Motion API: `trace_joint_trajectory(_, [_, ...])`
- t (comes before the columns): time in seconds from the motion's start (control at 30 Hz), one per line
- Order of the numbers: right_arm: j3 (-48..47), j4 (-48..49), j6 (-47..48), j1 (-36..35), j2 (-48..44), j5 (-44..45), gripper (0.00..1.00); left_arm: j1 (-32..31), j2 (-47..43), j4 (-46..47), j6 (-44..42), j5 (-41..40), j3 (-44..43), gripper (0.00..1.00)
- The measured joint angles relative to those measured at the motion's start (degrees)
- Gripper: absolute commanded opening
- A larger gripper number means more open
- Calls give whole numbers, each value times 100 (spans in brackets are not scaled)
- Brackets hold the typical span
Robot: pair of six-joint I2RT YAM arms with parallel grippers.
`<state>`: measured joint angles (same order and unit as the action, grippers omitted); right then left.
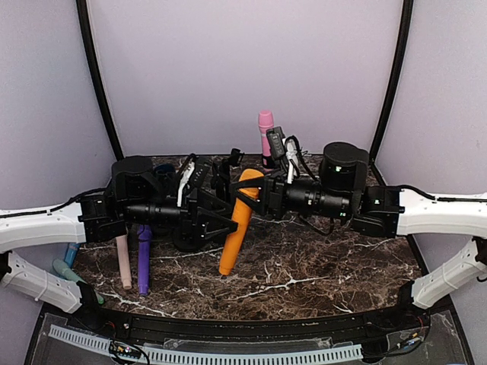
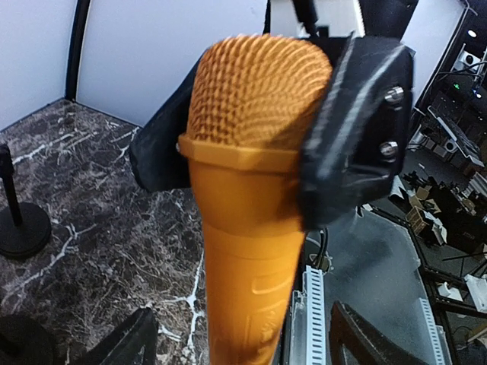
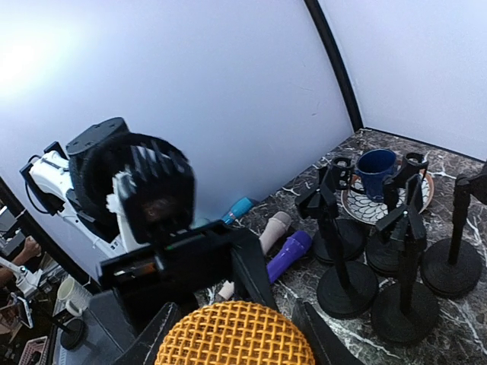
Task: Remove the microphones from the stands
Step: Pass from the right arm to the left
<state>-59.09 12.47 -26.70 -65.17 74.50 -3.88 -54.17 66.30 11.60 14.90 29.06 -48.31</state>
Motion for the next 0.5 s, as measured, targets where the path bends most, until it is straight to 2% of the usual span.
trace_joint_trajectory(0.17, [-26, 221, -22, -26, 179, -374, 31, -103, 345, 105, 254, 96, 7, 77])
trace_joint_trajectory(0.3, [-26, 245, -20, -44, 232, -442, 31, -114, 348, 339, 391, 114, 7, 61])
trace_joint_trajectory(0.5, [-26, 254, -17, -48, 238, -470, 31, -114, 348, 568, 527, 111, 57, 50])
